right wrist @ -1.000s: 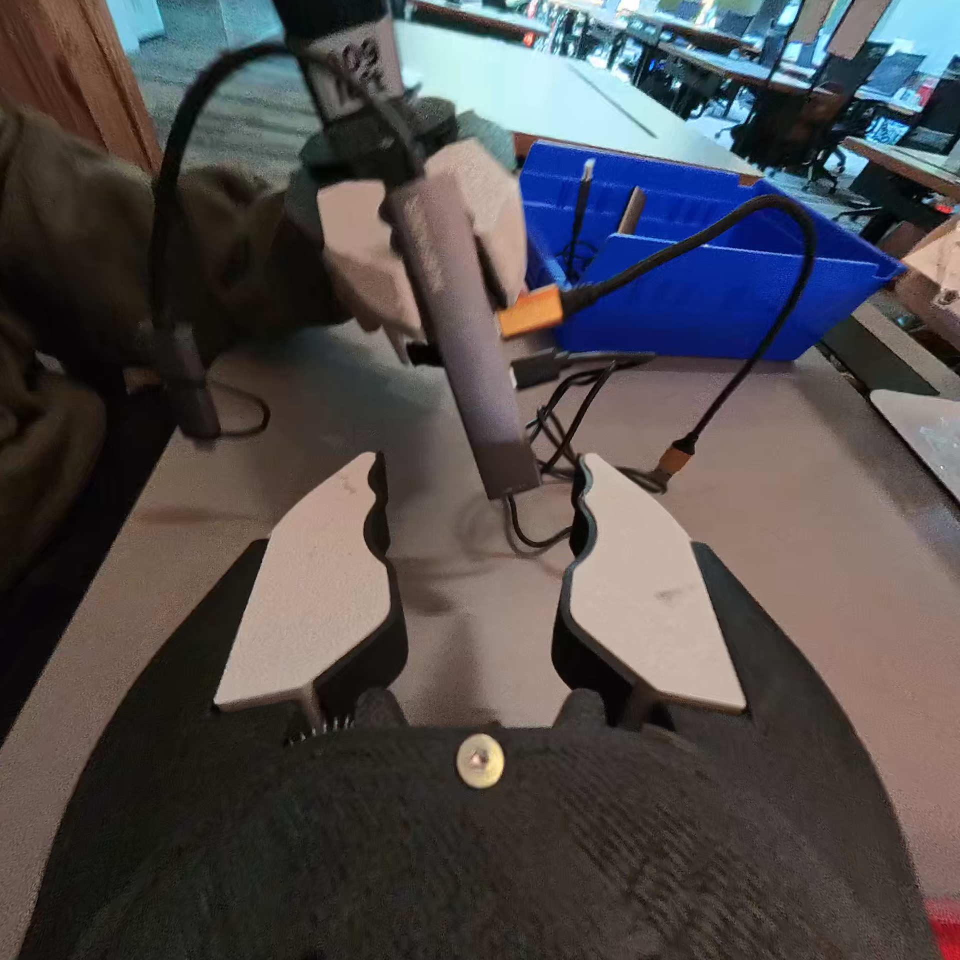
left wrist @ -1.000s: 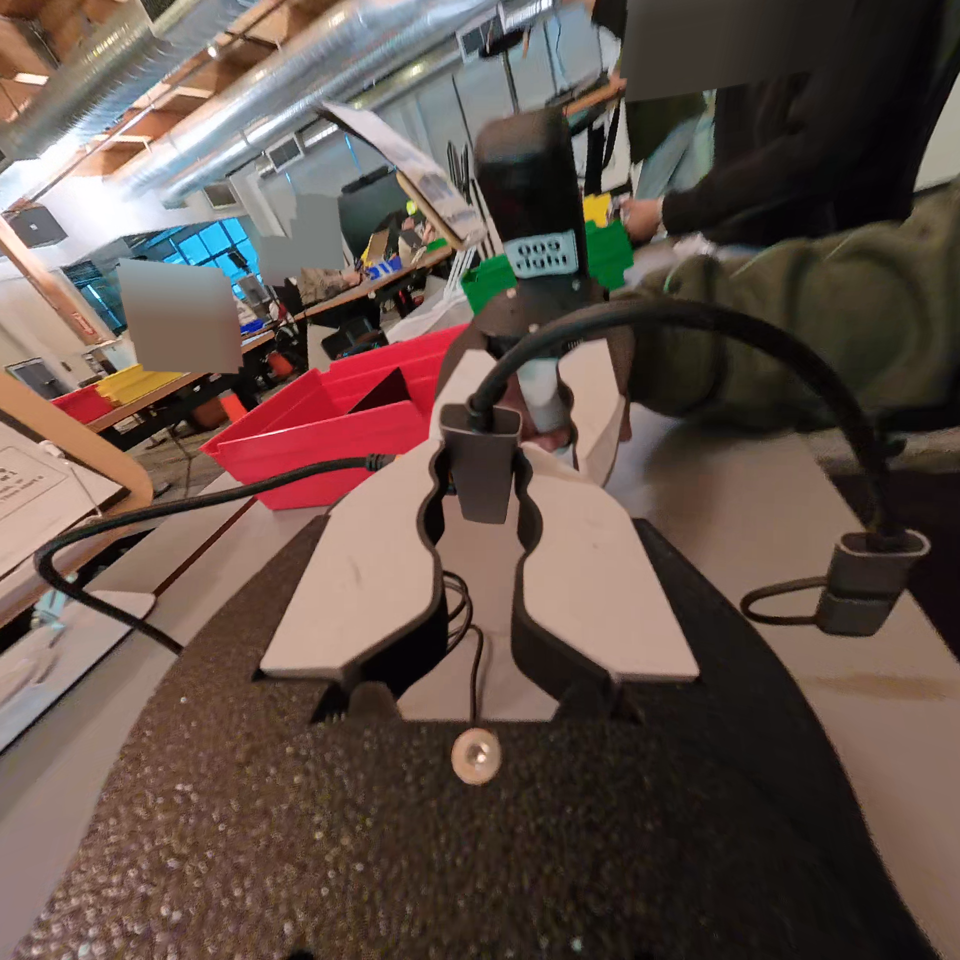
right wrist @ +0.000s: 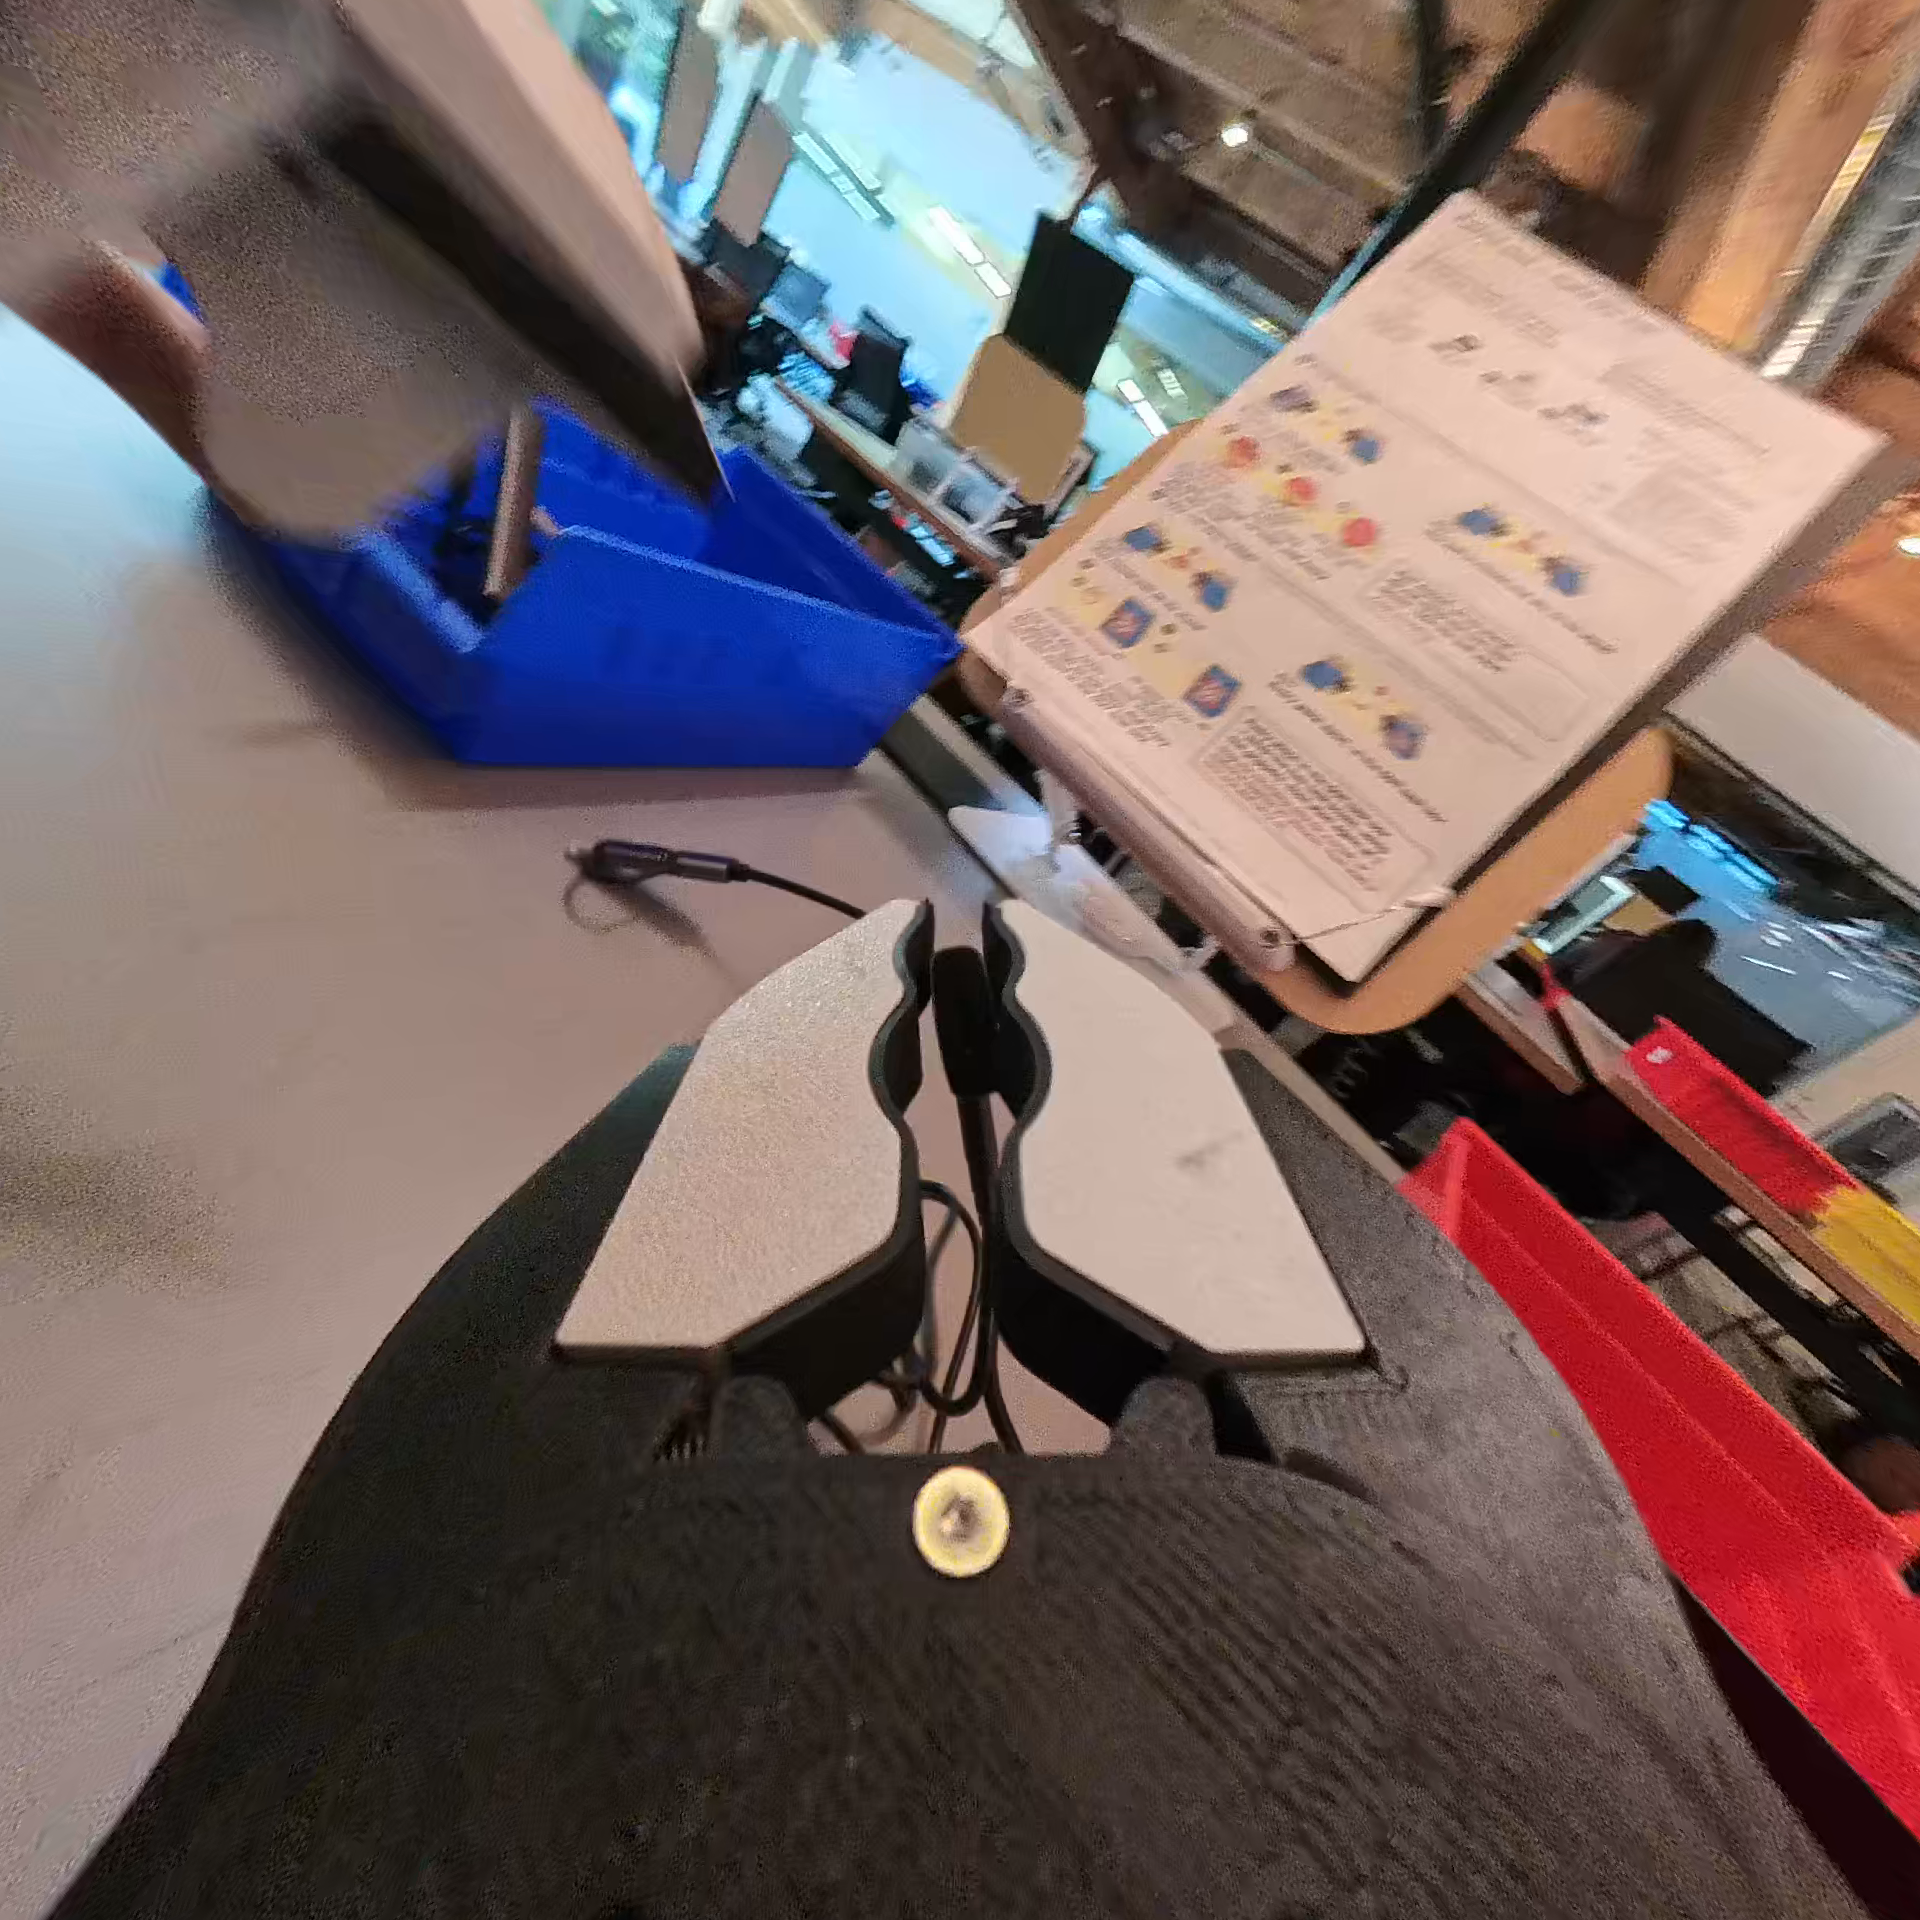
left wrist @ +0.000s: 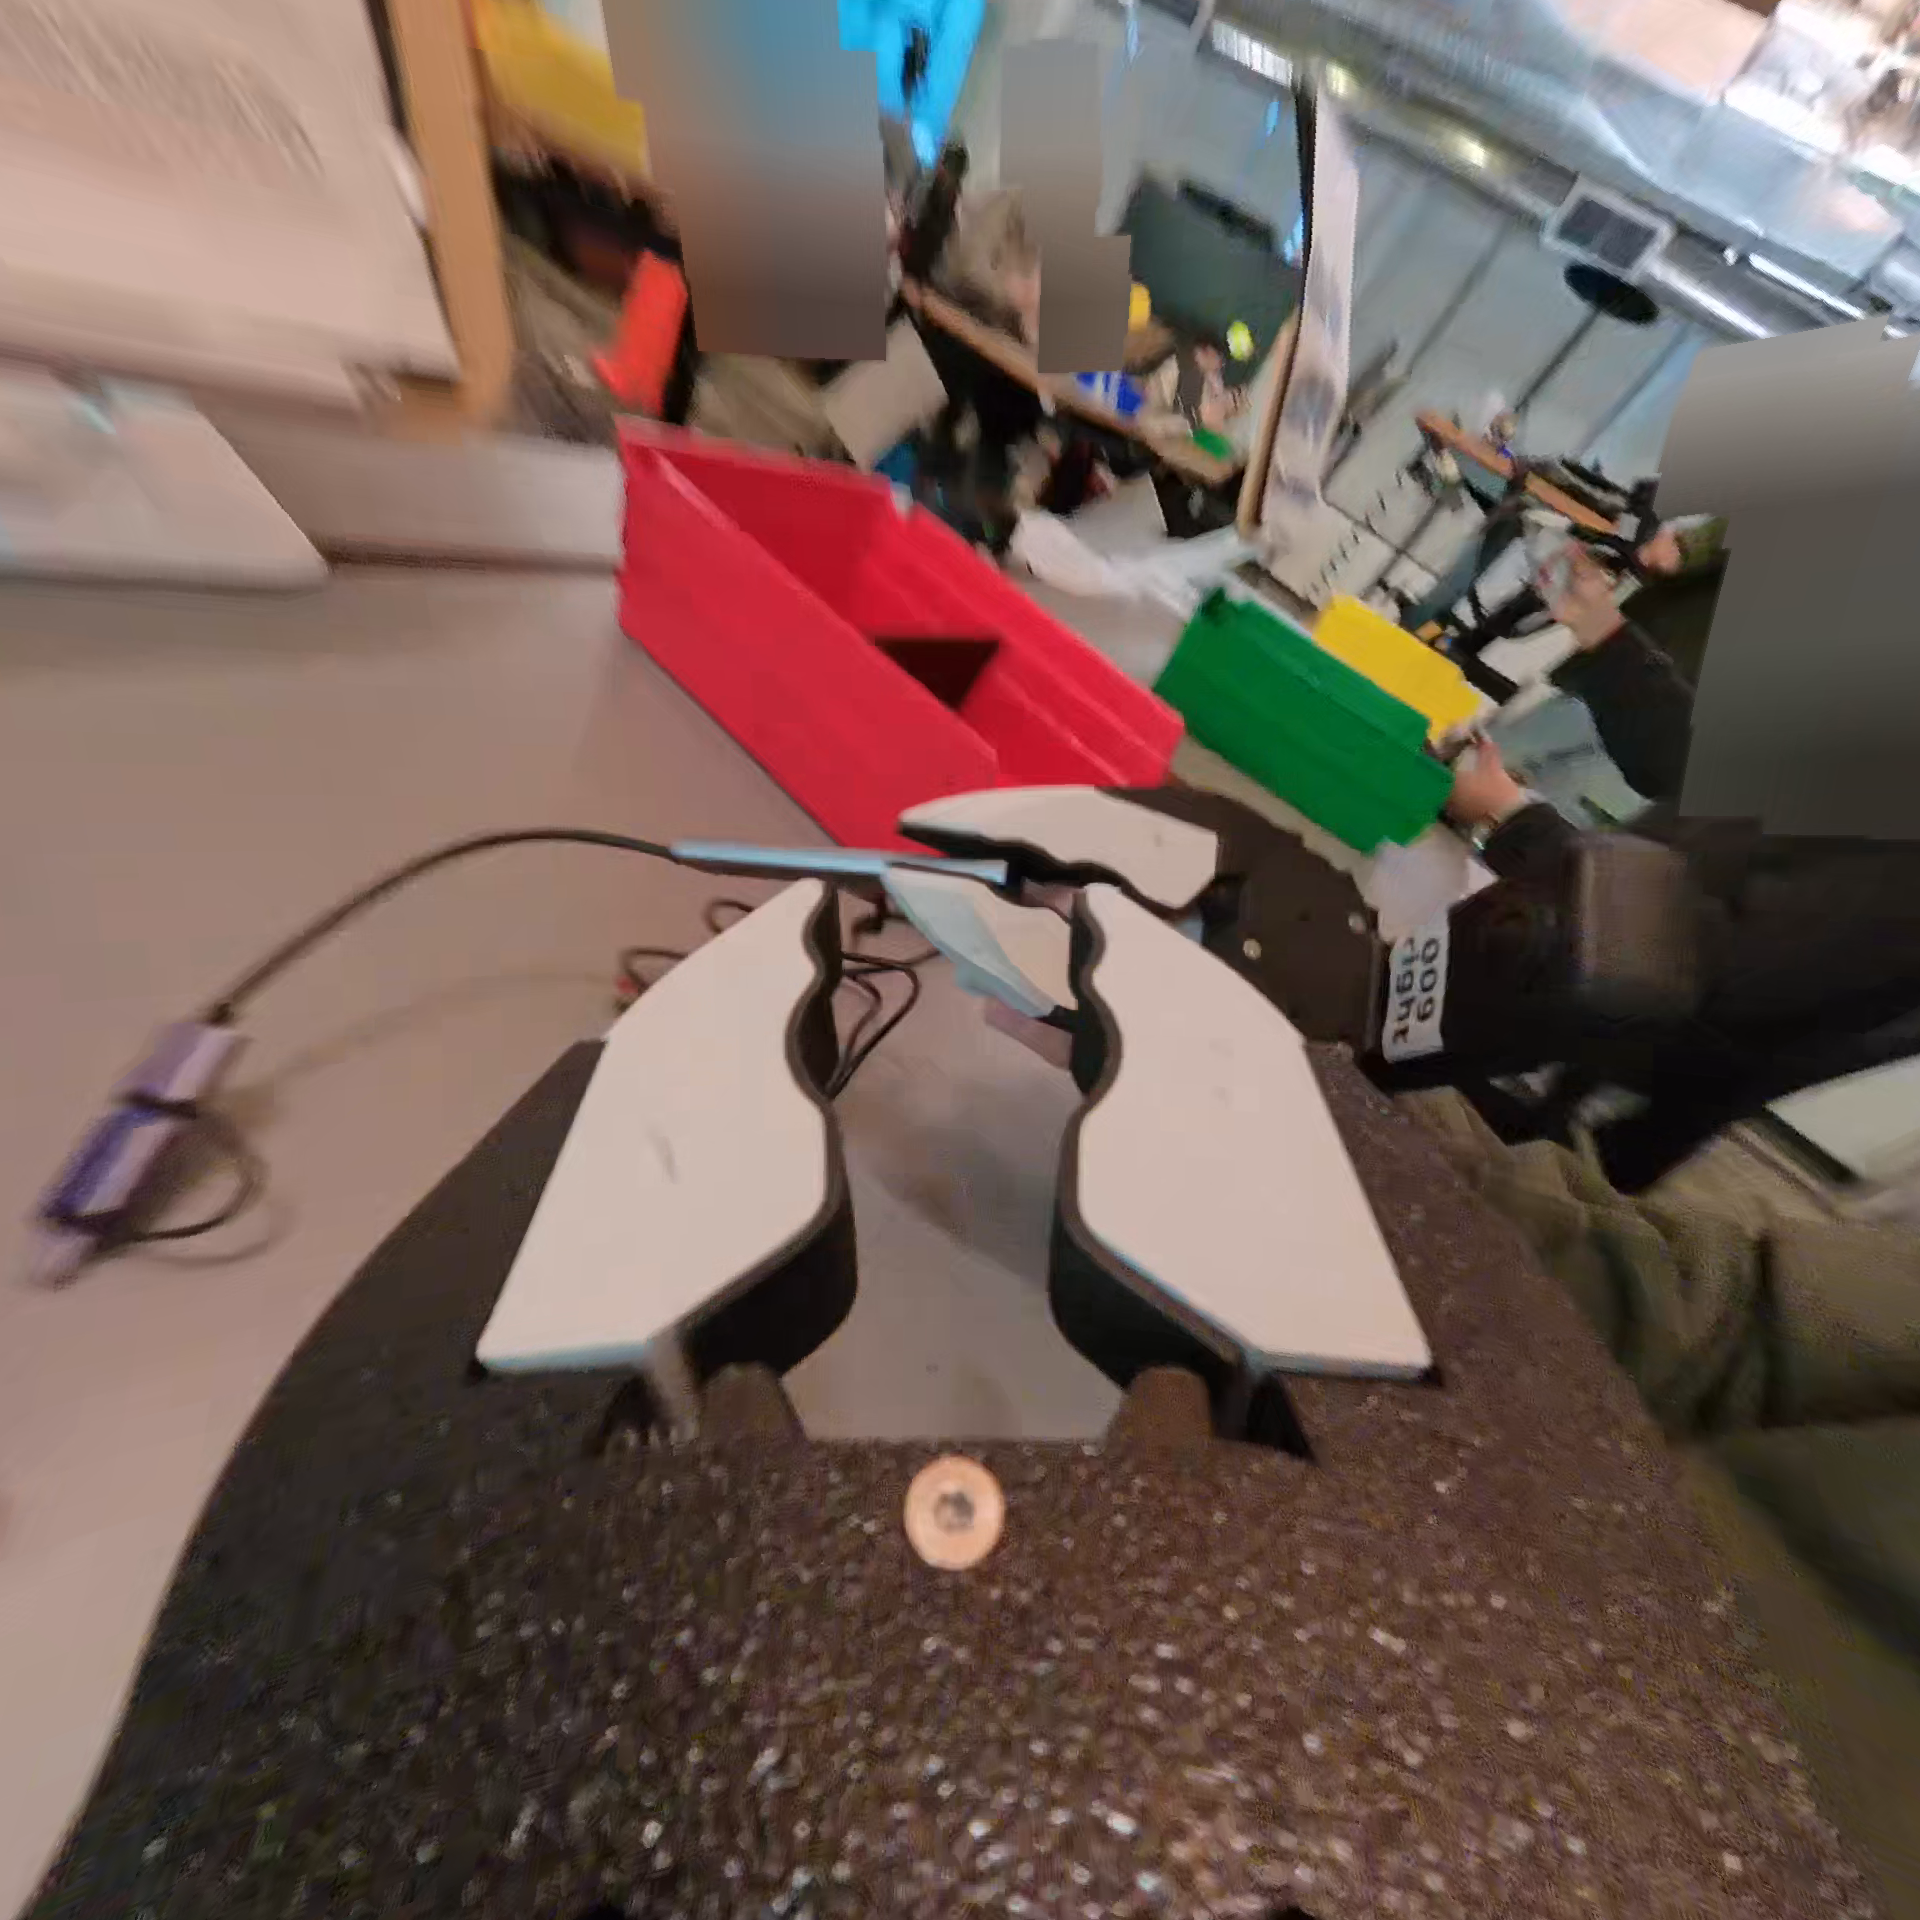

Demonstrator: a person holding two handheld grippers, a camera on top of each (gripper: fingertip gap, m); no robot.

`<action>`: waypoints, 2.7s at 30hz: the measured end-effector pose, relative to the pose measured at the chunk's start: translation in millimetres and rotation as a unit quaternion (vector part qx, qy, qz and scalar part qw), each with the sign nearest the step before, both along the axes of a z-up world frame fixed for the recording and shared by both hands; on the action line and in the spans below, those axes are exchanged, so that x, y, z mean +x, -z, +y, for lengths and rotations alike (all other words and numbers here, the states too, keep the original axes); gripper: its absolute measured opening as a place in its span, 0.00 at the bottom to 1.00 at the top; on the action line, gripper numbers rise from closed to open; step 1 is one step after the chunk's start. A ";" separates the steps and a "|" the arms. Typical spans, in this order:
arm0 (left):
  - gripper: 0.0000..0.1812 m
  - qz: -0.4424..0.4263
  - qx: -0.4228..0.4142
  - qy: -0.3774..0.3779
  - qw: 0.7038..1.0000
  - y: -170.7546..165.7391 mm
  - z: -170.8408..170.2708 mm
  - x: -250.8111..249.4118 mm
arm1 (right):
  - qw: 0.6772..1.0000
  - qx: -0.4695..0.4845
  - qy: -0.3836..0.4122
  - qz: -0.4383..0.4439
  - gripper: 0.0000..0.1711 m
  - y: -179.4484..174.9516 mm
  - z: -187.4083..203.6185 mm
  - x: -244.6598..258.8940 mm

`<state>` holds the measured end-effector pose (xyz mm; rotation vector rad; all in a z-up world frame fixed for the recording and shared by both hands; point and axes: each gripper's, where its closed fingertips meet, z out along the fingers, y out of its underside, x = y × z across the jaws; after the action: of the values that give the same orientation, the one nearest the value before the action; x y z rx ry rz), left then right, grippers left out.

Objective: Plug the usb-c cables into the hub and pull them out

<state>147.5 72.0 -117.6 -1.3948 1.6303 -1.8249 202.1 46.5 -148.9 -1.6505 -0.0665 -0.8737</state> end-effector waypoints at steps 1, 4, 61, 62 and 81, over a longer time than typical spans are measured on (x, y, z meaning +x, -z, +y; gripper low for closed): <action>0.22 0.026 -0.011 0.017 0.999 16.3 -9.1 5.3 | 1.000 -0.015 -0.020 0.006 0.05 7.6 4.9 -5.1; 0.25 0.098 -0.064 0.041 0.992 55.1 -17.5 16.2 | 0.998 -0.025 -0.058 0.015 0.05 14.9 10.5 -16.0; 0.31 -0.253 0.312 -0.060 0.914 39.2 -40.9 20.4 | 0.676 0.332 -0.226 0.618 0.05 -35.0 -26.8 18.2; 0.29 -0.266 0.314 -0.073 0.908 37.3 -41.7 20.0 | 0.654 0.345 -0.231 0.632 0.05 -35.4 -28.1 19.7; 0.13 -0.282 0.325 -0.123 0.894 36.0 -30.0 15.6 | 0.560 0.364 -0.259 0.698 0.05 -24.2 -14.0 8.8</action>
<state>163.1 41.9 -153.6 -0.6505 1.4553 -1.1958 210.8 32.5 -124.7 -0.9677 0.7806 0.9512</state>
